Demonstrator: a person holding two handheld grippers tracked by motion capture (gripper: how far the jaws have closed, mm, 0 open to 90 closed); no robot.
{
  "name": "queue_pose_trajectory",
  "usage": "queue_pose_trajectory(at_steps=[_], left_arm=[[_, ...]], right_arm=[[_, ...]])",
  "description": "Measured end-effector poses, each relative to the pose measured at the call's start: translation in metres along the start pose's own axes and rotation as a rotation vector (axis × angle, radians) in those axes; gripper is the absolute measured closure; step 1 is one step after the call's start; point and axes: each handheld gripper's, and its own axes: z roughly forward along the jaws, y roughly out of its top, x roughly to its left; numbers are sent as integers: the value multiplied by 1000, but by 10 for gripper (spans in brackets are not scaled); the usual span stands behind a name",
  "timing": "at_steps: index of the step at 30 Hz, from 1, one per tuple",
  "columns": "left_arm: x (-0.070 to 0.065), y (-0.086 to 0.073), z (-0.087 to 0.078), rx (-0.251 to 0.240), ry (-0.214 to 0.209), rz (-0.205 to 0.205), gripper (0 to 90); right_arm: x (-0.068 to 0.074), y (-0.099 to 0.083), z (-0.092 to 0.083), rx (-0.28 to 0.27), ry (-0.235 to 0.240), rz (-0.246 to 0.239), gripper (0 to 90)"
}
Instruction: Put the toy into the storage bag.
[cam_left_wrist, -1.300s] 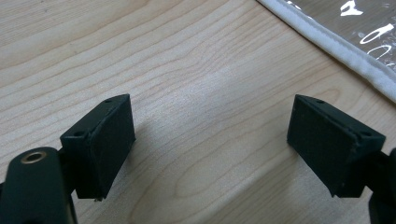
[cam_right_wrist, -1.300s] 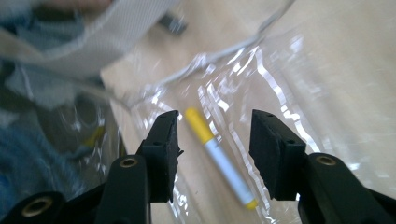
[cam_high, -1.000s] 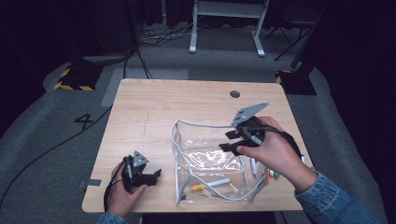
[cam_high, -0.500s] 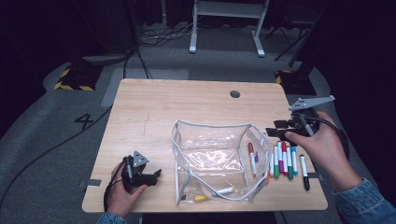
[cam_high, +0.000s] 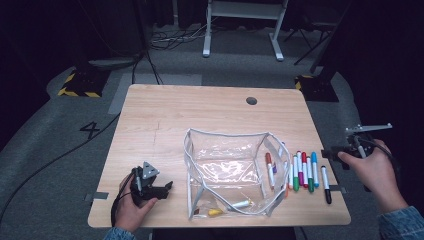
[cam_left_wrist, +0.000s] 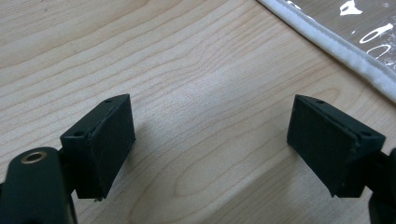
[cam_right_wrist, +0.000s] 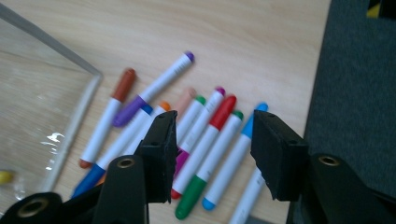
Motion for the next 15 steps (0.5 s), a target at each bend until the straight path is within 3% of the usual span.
queue_pose_trajectory(at_steps=[8,15], left_arm=[[0,0,0,-1,3,2,153],[0,0,0,-1,3,2,153]], right_arm=[[-28,-52,38,96,-21,96,519],[-34,-78,64,170,-43,136,558]])
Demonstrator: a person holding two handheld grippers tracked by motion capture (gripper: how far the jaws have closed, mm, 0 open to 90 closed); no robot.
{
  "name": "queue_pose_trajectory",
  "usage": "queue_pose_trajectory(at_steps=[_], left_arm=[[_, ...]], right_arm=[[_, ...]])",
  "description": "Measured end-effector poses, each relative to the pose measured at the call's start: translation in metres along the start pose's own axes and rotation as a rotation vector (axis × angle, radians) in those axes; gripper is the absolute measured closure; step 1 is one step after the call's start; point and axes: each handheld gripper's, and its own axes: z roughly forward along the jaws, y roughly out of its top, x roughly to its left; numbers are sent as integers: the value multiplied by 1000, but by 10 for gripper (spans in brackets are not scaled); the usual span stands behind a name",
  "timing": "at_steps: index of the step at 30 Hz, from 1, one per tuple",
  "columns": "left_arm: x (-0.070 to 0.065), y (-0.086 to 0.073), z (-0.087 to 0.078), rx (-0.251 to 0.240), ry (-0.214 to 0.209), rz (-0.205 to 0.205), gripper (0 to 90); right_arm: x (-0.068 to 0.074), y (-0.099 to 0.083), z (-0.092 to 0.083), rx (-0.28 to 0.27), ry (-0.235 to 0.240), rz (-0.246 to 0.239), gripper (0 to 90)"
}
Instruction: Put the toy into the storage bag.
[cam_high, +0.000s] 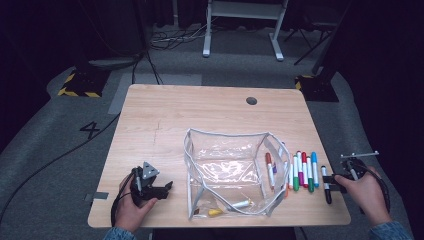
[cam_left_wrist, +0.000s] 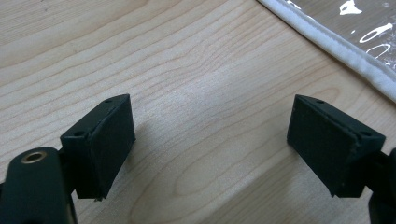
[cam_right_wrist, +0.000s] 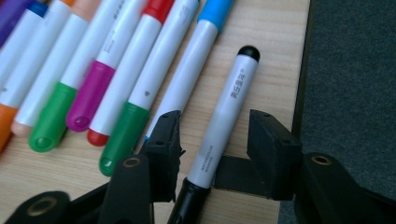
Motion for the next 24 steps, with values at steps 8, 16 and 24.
queue_pose_trajectory(at_steps=[8,16,24], left_arm=[[0,0,0,0,-4,-2,153],[0,0,0,0,-3,-2,153],[0,0,0,-1,-1,1,153]], right_arm=[[1,-3,17,41,-41,46,690],[7,4,20,65,-75,58,771],[2,5,3,36,-61,68,772]])
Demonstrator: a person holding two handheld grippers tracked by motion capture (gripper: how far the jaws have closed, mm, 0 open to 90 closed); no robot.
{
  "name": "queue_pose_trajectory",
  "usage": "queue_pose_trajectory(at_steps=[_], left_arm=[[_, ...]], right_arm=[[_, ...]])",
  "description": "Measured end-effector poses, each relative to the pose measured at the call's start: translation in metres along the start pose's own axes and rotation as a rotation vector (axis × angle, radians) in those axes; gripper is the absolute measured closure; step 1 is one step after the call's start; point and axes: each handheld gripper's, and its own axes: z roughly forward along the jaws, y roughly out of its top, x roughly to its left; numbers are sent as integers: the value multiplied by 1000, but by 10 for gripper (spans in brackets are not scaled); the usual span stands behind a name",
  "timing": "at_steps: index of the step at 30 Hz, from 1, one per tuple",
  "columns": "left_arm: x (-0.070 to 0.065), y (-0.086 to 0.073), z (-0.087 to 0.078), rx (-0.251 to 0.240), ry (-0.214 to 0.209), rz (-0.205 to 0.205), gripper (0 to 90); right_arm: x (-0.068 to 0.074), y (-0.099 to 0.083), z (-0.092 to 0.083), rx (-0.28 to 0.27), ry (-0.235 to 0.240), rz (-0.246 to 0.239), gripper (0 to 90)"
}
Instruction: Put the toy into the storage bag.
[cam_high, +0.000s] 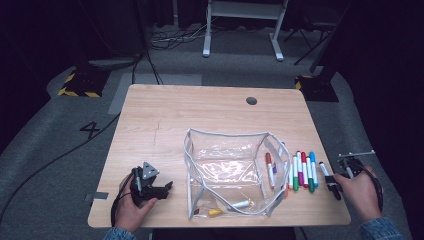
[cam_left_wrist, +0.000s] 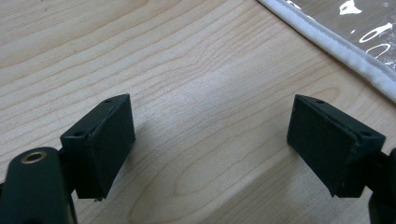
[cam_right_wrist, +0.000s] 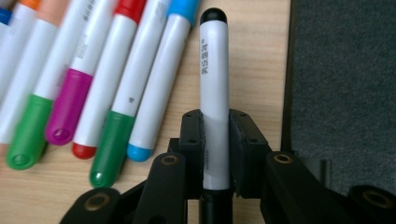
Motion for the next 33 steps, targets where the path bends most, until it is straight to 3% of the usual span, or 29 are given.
queue_pose_trajectory(at_steps=[7,14,20,26,33], left_arm=[[0,0,0,2,-2,-3,153],[0,0,0,2,-3,-4,153],[0,0,0,2,-3,-4,153],[0,0,0,3,-2,-4,153],[0,0,0,2,-3,-4,153]], right_arm=[[10,15,-38,-64,6,-58,771],[35,38,-82,-145,46,-133,772],[71,59,-120,-215,104,-233,772],[119,71,-149,-264,162,-359,771],[172,79,-167,-280,239,-498,772]])
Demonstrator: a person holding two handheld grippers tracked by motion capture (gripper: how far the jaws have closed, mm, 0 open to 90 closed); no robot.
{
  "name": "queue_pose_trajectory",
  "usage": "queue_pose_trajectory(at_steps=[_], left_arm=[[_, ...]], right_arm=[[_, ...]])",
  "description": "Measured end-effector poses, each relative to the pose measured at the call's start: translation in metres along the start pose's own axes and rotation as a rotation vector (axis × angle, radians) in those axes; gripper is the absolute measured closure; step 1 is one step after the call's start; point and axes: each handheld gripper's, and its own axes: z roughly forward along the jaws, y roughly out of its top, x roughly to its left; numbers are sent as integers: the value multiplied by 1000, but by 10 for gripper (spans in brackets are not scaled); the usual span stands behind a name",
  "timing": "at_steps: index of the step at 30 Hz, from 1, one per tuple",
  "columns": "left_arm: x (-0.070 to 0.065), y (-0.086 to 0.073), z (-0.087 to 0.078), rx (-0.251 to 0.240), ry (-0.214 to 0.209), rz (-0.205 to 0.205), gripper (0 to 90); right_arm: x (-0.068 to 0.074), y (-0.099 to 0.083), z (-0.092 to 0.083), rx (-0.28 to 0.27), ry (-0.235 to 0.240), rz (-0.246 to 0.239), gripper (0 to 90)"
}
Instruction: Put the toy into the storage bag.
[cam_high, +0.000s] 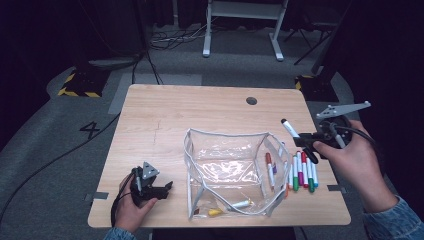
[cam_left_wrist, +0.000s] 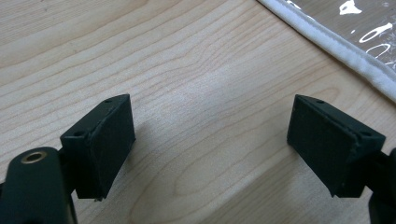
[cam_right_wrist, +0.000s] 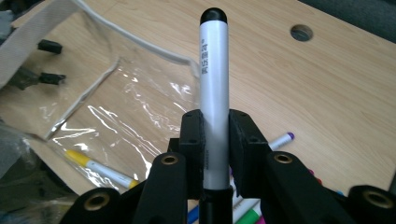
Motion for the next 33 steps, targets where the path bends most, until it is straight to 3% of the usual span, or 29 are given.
queue_pose_trajectory(at_steps=[3,14,26,33], left_arm=[[0,0,0,-1,2,2,153],[1,0,0,-1,3,5,153],[0,0,0,-3,1,3,153],[0,0,0,-3,1,2,153]], right_arm=[[17,11,5,9,13,-44,771],[64,31,39,75,143,-163,771],[91,33,83,184,218,-261,771],[102,30,110,265,218,-308,771]])
